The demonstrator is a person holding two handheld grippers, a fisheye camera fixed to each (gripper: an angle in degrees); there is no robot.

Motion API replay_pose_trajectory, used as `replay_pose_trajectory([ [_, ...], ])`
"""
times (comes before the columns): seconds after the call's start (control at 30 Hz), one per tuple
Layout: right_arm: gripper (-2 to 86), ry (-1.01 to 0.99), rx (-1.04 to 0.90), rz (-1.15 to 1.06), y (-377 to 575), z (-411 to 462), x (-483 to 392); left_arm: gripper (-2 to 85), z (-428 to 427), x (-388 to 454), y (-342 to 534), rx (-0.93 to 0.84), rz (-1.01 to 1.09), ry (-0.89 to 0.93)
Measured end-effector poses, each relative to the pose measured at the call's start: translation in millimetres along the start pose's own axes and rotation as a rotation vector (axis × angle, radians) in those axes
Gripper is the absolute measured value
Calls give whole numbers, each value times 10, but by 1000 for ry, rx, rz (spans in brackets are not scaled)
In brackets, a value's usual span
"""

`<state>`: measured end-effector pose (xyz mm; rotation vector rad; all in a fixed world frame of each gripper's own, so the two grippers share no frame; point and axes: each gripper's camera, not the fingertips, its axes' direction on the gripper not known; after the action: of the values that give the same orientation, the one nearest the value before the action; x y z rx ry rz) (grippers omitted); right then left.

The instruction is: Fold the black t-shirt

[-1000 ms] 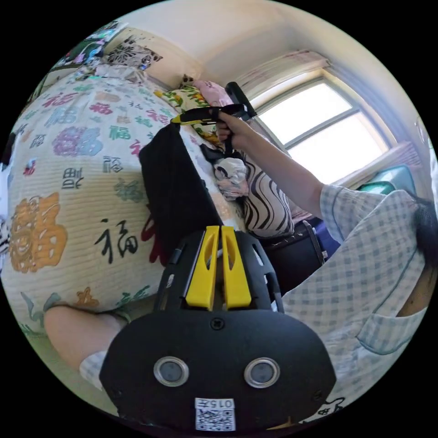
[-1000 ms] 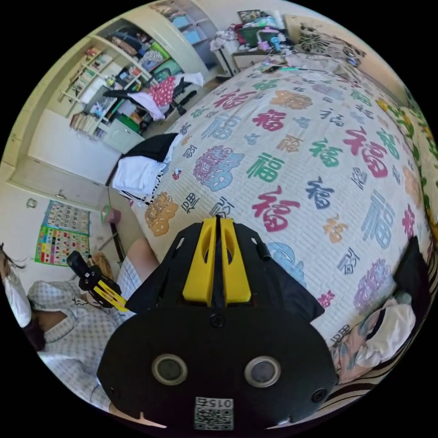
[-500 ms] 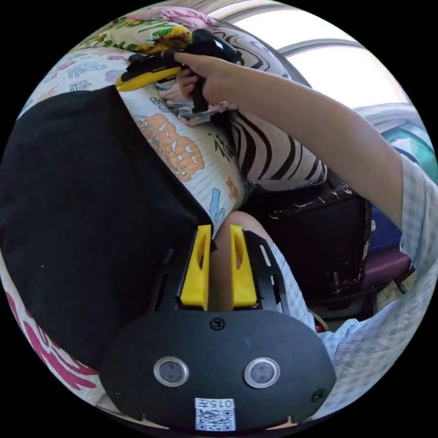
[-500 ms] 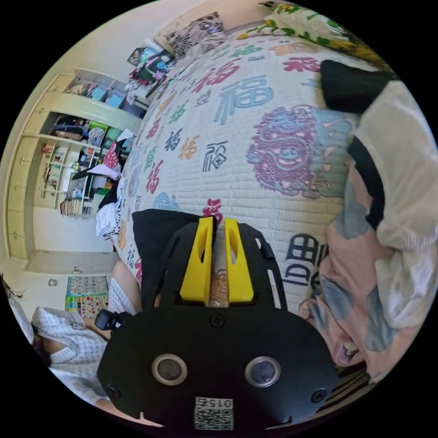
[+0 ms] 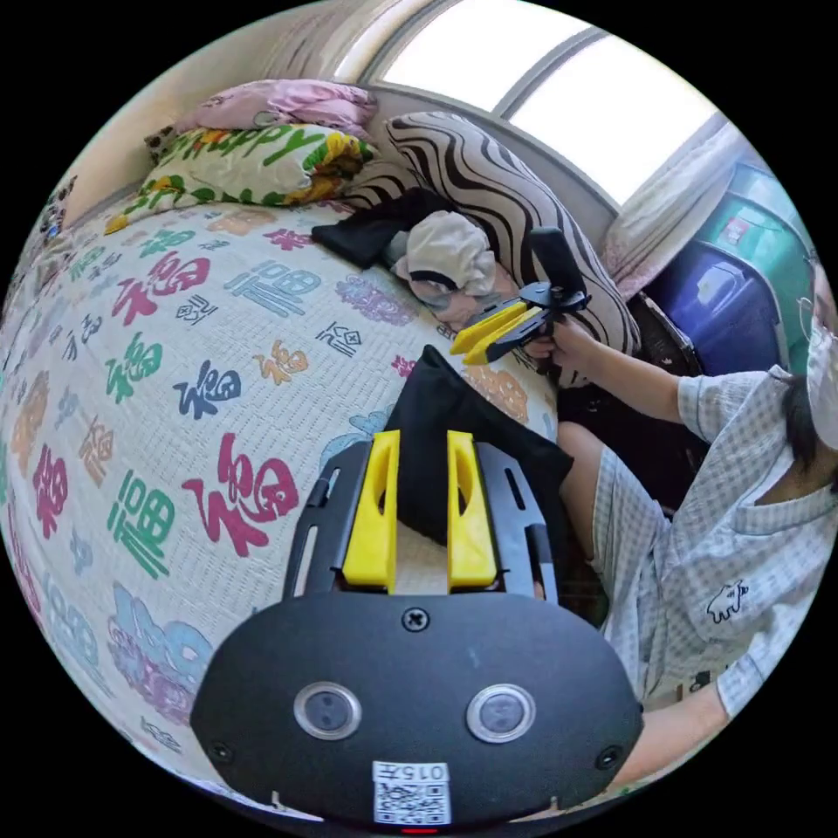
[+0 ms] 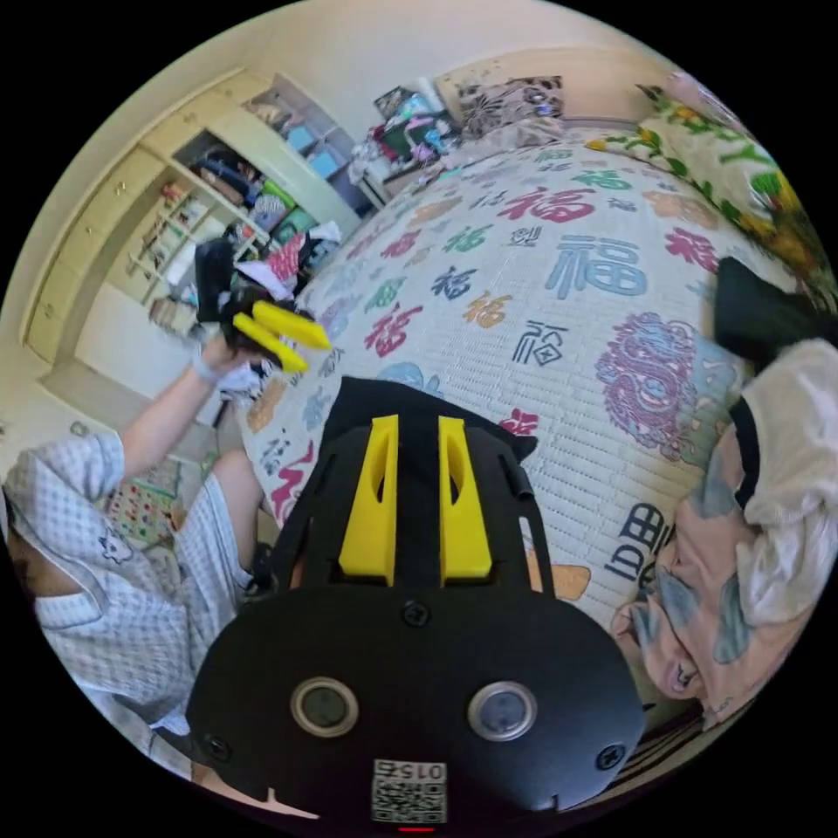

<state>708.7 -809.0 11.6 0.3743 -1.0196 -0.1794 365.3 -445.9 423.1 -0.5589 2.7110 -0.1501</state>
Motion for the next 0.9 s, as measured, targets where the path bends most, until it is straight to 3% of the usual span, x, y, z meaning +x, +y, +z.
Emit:
replay_pose_trajectory([
  [0.1, 82, 100, -106, 9, -27, 259, 59, 103, 366, -336, -448, -181, 93, 130],
  [0.37, 4, 90, -195, 72, -18, 392, 463, 102, 1148, -936, -1028, -521, 136, 458],
  [0.5, -1, 107, -203, 78, -35, 390, 551, 102, 1099, -1125, -1136, -561, 159, 583],
  [0.63, 42, 138, -166, 86, -56, 286, 586, 102, 1067, -1298, -1266, -600, 169, 484],
  [0.77, 105, 243, -141, 81, -68, 147, 629, 111, 958, -1374, -1426, -452, 215, 547],
  [0.9, 108, 153, -203, 154, -58, 243, 906, 113, 1092, -1427, -1472, -577, 234, 554],
])
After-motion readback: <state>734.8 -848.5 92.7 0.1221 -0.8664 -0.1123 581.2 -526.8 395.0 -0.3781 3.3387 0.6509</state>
